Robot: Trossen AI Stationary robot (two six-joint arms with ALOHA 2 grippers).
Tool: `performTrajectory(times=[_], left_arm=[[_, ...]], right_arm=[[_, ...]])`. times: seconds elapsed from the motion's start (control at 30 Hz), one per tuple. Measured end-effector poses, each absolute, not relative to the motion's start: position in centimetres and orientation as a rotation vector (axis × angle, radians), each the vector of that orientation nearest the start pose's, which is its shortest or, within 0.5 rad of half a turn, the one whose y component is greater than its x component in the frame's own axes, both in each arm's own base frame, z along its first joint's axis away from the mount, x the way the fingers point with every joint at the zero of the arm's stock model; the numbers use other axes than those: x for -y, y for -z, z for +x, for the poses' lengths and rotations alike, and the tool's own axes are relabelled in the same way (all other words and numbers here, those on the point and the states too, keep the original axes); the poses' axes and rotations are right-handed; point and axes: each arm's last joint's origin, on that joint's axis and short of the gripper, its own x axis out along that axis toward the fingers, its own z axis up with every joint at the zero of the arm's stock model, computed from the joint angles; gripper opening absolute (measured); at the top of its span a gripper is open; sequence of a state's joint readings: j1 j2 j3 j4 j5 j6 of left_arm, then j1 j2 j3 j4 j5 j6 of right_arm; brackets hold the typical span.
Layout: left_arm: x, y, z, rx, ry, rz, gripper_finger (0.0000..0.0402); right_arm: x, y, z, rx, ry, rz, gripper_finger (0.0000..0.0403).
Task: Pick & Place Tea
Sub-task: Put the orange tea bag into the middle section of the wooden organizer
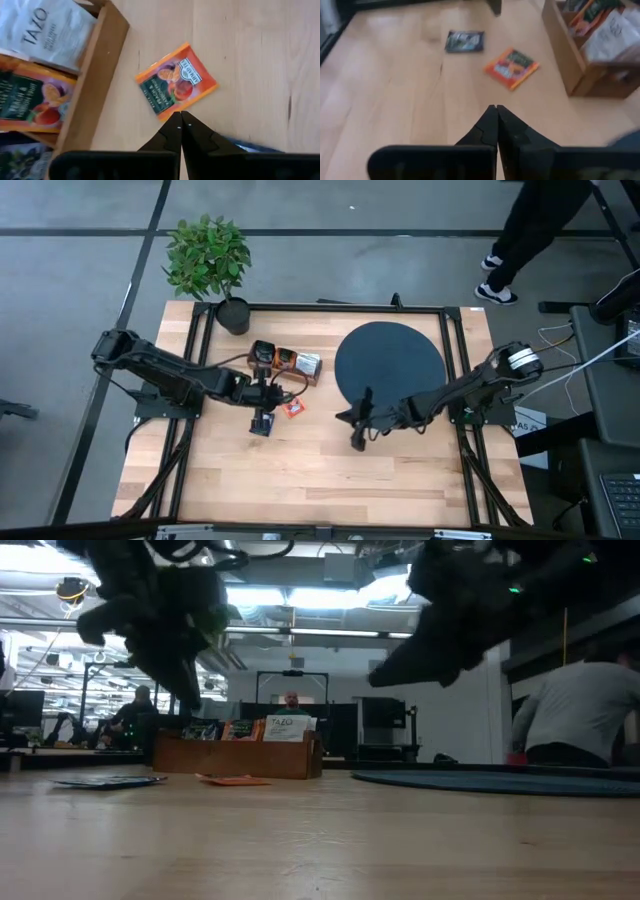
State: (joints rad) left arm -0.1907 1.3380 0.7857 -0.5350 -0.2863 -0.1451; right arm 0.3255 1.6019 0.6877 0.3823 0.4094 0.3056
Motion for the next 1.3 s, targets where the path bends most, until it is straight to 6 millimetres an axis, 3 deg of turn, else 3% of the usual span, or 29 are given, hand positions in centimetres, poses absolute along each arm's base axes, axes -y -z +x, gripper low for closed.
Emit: performTrajectory(times=[0.33, 0.7, 0.93, 1.3], left_arm=[[3.7, -17.3, 23.0, -1.007, -0.132, 0.061, 0.0002], [3.3, -17.6, 20.8, -0.894, -0.066, 0.005, 0.0002], [3.3, -17.7, 19.7, -0.79, 0.004, -0.017, 0.0002], [3.2, -17.6, 19.6, -0.77, 0.003, -0.02, 0.0003]], right_arm=[[-10.2, -14.6, 35.9, -0.496, 0.216, 0.058, 0.0003], [-8.3, -12.9, 42.3, -0.567, 0.248, 0.095, 0.0002], [-7.3, -11.6, 44.2, -0.629, 0.241, 0.129, 0.0001], [-6.0, -10.8, 44.4, -0.629, 0.286, 0.19, 0.0002]])
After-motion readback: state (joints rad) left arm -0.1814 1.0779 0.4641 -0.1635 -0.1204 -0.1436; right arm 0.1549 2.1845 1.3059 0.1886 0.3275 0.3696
